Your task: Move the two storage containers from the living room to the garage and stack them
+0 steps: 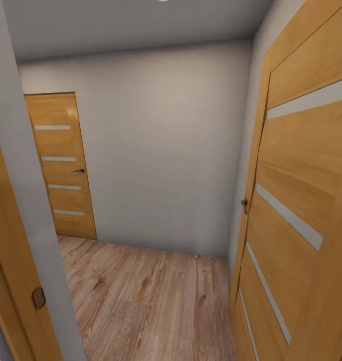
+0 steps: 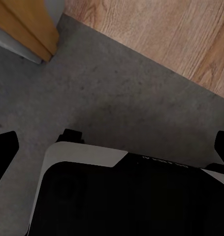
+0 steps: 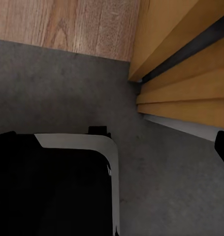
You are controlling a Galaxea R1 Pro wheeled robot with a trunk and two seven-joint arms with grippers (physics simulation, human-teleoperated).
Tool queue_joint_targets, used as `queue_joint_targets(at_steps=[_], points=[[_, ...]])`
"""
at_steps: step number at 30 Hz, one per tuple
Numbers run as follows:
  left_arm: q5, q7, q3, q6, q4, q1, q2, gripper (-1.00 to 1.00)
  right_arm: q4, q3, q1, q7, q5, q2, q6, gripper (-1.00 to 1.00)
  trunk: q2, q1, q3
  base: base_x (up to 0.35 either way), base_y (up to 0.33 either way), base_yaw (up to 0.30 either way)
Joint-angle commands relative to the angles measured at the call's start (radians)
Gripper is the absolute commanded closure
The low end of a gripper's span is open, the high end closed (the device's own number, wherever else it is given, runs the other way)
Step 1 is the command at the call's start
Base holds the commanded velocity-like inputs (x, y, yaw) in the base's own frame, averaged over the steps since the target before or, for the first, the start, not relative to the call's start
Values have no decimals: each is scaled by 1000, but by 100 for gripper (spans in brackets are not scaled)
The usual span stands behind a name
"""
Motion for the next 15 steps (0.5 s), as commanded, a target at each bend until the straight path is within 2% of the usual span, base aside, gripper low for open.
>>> queue_joint_targets(at_steps=[1,15], points=[[6,-3,0,-1,1,-1,0,-100,3,5,-2,5,-8,0,-6,-100,-1,0,-2,0,0,0],[6,-3,0,-1,1,-1,0,-100,3,4,-2,5,-8,0,-6,-100,-1,0,-2,0,0,0]])
